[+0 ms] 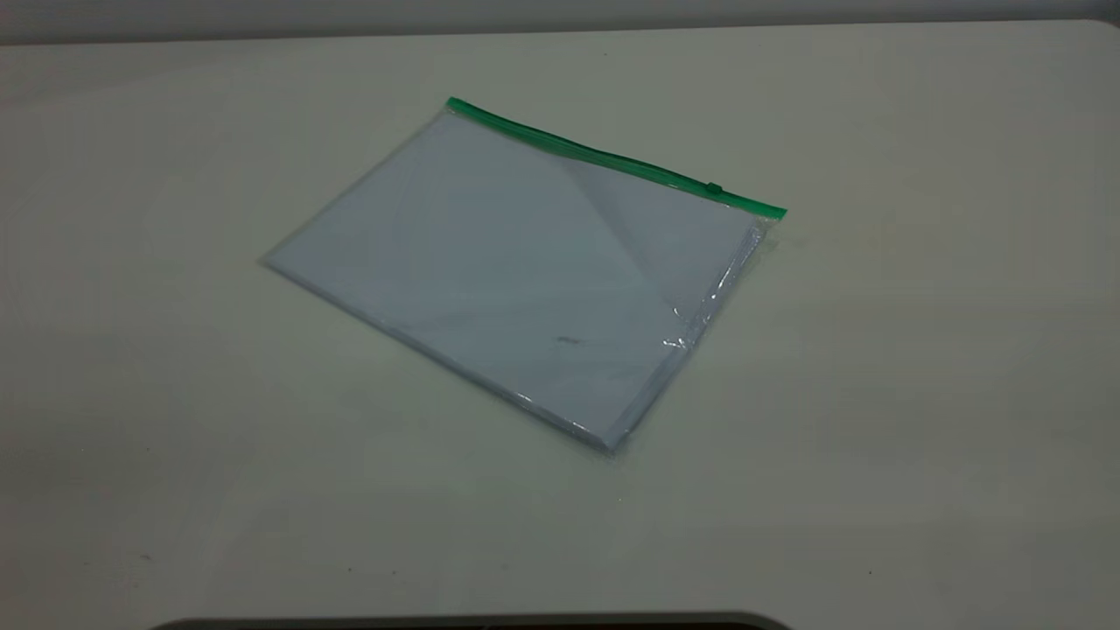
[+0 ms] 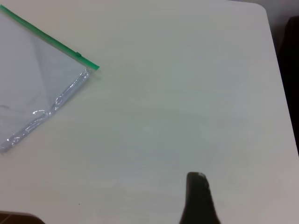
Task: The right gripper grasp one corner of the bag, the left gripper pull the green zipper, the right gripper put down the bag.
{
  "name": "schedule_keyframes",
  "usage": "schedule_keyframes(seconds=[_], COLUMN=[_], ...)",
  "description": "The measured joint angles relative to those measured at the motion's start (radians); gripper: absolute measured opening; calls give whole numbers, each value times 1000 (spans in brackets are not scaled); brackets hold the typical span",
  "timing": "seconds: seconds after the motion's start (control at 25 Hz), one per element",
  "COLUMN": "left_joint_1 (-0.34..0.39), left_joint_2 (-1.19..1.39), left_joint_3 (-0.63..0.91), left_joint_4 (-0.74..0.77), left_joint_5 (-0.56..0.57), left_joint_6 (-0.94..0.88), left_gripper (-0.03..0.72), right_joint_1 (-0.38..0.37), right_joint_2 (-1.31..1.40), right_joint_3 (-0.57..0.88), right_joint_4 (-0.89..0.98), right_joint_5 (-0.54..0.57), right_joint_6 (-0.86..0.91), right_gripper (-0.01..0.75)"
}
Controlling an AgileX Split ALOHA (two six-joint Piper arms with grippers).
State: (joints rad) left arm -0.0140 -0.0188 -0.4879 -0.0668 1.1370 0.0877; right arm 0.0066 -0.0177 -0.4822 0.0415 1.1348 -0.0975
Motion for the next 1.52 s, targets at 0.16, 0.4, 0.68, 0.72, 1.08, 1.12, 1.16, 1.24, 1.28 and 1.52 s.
schedule_keyframes(seconds=[0.16,0.4,0.68,0.72,1.08,1.12,1.16,1.24,1.28,1.52], left_joint_1=[0,0,0,0,0,0,0,0,0,0], left_joint_2=[0,0,0,0,232,274,328,444,495,827], left_joint_3=[0,0,0,0,-75,-91,-108,-159,-189,-355], left_joint_4=[0,0,1,2,11,18,24,30,31,30], left_joint_5=[0,0,0,0,-173,-202,-232,-263,-279,-354], left_joint_6=[0,0,-6,-20,-93,-93,-93,-93,-88,-88], left_gripper=[536,536,536,536,536,536,536,536,536,536], right_joint_1=[0,0,0,0,0,0,0,0,0,0], right_joint_2=[0,0,0,0,0,0,0,20,40,295], right_joint_3=[0,0,0,0,0,0,-1,-13,-21,-92], right_joint_4=[0,0,0,0,14,16,16,19,19,30], right_joint_5=[0,0,0,0,-2,-5,-11,-33,-59,-184], right_joint_6=[0,0,0,0,10,21,32,46,49,52], right_gripper=[564,564,564,564,564,564,564,564,564,564])
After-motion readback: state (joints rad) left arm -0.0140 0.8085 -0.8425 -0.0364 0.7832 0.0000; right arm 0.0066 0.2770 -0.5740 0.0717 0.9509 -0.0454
